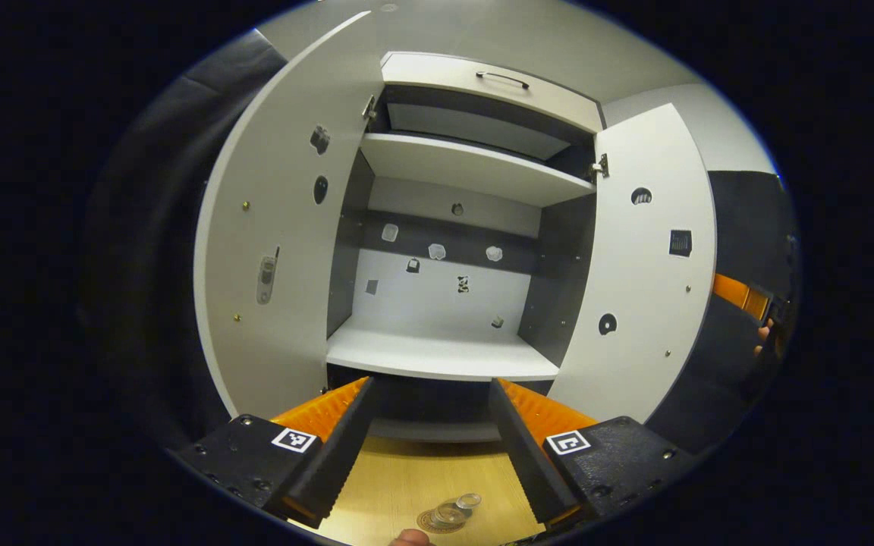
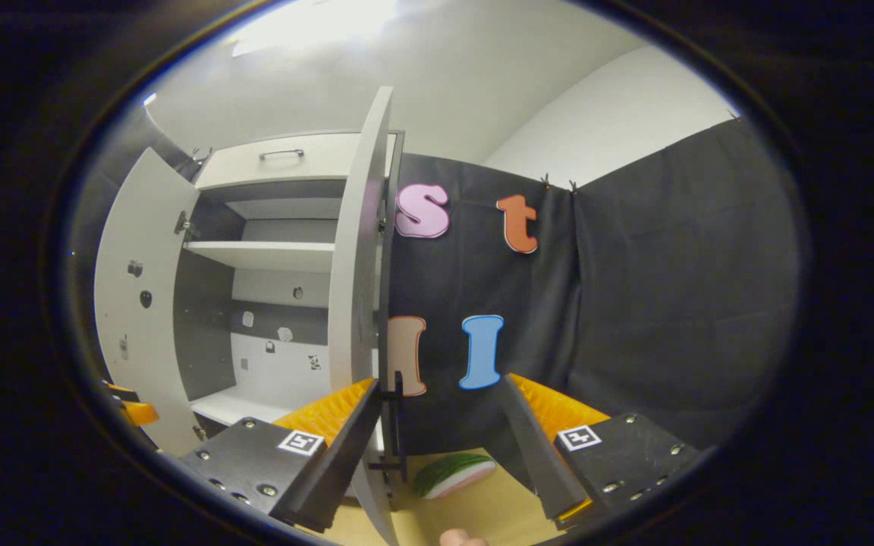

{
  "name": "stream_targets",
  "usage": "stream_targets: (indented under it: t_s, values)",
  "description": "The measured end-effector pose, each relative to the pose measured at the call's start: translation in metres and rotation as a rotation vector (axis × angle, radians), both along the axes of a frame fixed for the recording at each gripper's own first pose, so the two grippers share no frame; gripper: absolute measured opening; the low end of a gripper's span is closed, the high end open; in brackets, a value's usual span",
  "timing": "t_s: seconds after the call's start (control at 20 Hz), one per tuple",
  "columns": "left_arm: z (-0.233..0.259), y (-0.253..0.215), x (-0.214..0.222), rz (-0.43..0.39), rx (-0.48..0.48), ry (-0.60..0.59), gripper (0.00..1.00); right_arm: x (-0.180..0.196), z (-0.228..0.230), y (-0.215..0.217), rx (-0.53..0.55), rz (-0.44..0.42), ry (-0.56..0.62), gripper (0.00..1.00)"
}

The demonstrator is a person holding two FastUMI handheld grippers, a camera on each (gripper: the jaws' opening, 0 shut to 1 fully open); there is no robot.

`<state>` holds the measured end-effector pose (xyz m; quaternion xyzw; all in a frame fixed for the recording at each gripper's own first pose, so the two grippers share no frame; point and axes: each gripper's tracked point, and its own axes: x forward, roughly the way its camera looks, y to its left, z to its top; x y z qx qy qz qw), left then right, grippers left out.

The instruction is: Grasp the bottle in the cabinet with the left hand and place it on the coaster, then close the right door with the right hand and the left door with the left hand.

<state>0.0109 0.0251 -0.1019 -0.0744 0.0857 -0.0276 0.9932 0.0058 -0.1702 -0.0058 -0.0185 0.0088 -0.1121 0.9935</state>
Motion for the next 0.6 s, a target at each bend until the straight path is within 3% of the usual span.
stream_targets:
  t_s: [0.4,0.6]
  values:
    - [0.013,0.013,-0.018,0.046,0.001,-0.012,0.94,0.009,0.006,0.015,-0.055,0.089,-0.01,0.95]
    - [0.021,0.013,-0.024,0.048,0.007,-0.028,0.94,0.014,0.001,0.037,-0.022,0.177,-0.007,0.92]
